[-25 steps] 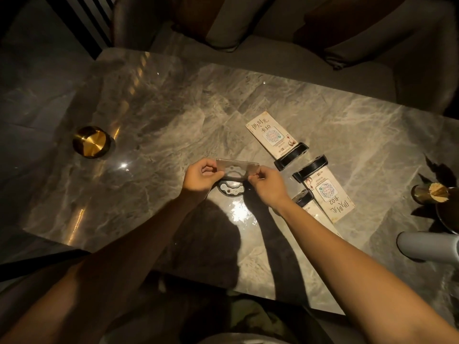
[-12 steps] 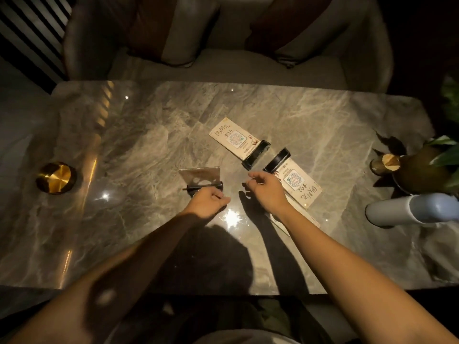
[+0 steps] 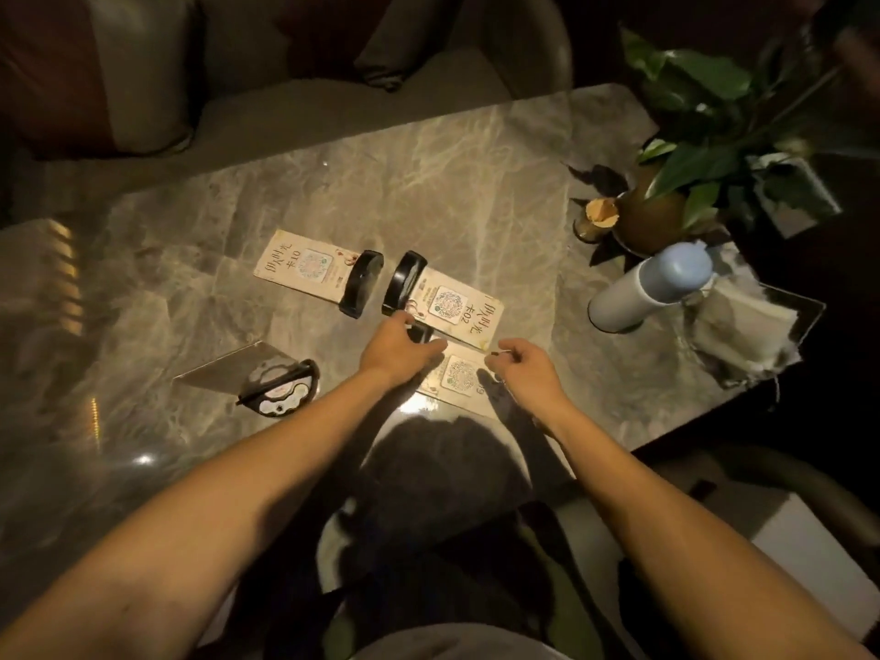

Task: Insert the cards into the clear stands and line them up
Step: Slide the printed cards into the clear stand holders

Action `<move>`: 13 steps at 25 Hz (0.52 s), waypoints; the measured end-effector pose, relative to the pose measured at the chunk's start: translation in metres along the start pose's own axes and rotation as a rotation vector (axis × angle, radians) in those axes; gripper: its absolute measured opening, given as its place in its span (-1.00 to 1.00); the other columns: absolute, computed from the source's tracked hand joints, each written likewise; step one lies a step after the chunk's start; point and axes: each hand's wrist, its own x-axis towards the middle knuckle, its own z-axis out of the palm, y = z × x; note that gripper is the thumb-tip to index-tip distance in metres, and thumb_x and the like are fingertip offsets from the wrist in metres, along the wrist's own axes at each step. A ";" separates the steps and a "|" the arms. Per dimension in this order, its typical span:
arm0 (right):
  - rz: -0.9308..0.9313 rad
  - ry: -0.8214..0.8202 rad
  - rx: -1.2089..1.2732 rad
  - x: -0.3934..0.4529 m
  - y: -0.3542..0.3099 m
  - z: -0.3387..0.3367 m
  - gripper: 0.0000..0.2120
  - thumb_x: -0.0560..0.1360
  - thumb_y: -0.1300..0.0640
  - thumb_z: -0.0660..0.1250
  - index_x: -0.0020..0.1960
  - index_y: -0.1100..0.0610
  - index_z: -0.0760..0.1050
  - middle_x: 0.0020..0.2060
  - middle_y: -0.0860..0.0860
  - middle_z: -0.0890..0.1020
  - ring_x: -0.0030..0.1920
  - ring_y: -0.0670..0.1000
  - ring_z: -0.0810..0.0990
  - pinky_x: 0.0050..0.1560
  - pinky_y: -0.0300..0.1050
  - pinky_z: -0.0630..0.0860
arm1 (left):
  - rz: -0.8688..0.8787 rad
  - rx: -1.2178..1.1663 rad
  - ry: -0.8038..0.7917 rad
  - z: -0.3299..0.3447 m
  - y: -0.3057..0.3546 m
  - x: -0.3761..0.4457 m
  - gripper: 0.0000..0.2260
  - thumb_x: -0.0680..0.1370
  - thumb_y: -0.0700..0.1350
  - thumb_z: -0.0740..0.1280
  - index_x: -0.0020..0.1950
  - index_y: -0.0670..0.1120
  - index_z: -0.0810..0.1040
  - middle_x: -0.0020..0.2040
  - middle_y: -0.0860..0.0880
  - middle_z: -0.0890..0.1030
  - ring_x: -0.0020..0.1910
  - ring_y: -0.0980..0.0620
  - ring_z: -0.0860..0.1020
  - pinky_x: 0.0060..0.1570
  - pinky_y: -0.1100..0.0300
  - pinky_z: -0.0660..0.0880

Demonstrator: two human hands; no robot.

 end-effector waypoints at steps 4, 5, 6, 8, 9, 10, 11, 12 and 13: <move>0.082 0.038 0.001 -0.004 0.032 -0.013 -0.72 0.49 0.25 0.40 0.19 0.21 0.53 -0.08 0.05 0.68 -0.24 -0.15 0.63 -0.37 -0.36 0.50 | -0.052 0.133 0.054 0.016 0.000 0.006 -0.50 0.40 0.00 0.54 0.28 -0.04 0.48 0.23 -0.03 0.59 0.17 -0.07 0.59 0.19 -0.11 0.58; 0.089 0.015 0.004 -0.004 0.038 -0.015 -0.73 0.48 0.26 0.41 0.17 0.23 0.53 -0.04 0.08 0.69 -0.19 -0.09 0.66 -0.33 -0.31 0.54 | -0.068 0.139 0.064 0.017 -0.002 0.008 -0.52 0.41 -0.05 0.53 0.28 -0.03 0.47 0.24 -0.03 0.59 0.19 -0.08 0.59 0.19 -0.12 0.57; 0.103 -0.006 0.028 -0.004 0.042 -0.017 -0.71 0.49 0.27 0.41 0.19 0.24 0.52 0.01 0.11 0.69 -0.14 -0.04 0.68 -0.29 -0.25 0.59 | -0.082 0.146 0.073 0.018 -0.004 0.010 -0.55 0.42 -0.09 0.51 0.26 -0.02 0.47 0.22 -0.02 0.60 0.19 -0.09 0.59 0.19 -0.13 0.57; 0.159 -0.024 0.086 -0.002 0.046 -0.018 -0.69 0.52 0.25 0.41 0.25 0.21 0.48 0.06 0.11 0.67 -0.13 -0.04 0.68 -0.34 -0.26 0.59 | -0.112 0.128 0.079 0.019 -0.009 0.013 -0.66 0.45 -0.15 0.47 0.20 -0.04 0.52 0.15 -0.03 0.64 0.16 -0.11 0.60 0.19 -0.14 0.57; 0.189 -0.020 0.103 -0.001 0.047 -0.017 -0.70 0.53 0.23 0.41 0.25 0.18 0.48 0.04 0.07 0.66 -0.16 -0.08 0.67 -0.40 -0.30 0.56 | -0.125 0.106 0.075 0.019 -0.010 0.014 -0.72 0.48 -0.17 0.45 0.17 -0.05 0.55 0.13 -0.05 0.66 0.16 -0.12 0.60 0.20 -0.13 0.57; 0.220 -0.006 0.111 -0.001 0.048 -0.017 -0.71 0.53 0.21 0.42 0.23 0.14 0.47 0.00 0.02 0.65 -0.18 -0.09 0.65 -0.42 -0.31 0.54 | -0.132 0.093 0.074 0.018 -0.011 0.015 -0.77 0.50 -0.17 0.44 0.14 -0.05 0.57 0.10 -0.05 0.67 0.15 -0.12 0.61 0.19 -0.13 0.57; 0.247 0.009 0.107 0.000 0.048 -0.017 -0.71 0.52 0.18 0.42 0.21 0.11 0.47 -0.04 -0.02 0.64 -0.18 -0.08 0.64 -0.41 -0.28 0.55 | -0.137 0.088 0.077 0.017 -0.010 0.015 -0.83 0.52 -0.16 0.43 0.11 -0.05 0.59 0.08 -0.05 0.68 0.13 -0.12 0.62 0.18 -0.12 0.58; 0.259 0.019 0.087 0.000 0.049 -0.018 -0.72 0.52 0.16 0.42 0.20 0.09 0.47 -0.03 -0.03 0.64 -0.15 -0.05 0.65 -0.35 -0.23 0.58 | -0.142 0.073 0.083 0.015 -0.011 0.015 -0.86 0.53 -0.15 0.43 0.08 -0.04 0.60 0.05 -0.04 0.68 0.11 -0.11 0.63 0.15 -0.11 0.60; 0.249 0.022 0.072 0.001 0.049 -0.019 -0.73 0.51 0.15 0.40 0.19 0.10 0.49 0.00 -0.02 0.66 -0.10 -0.02 0.67 -0.27 -0.18 0.62 | -0.147 0.036 0.088 0.013 -0.012 0.015 -0.87 0.53 -0.14 0.45 0.07 -0.04 0.61 0.03 -0.04 0.69 0.09 -0.09 0.64 0.11 -0.11 0.62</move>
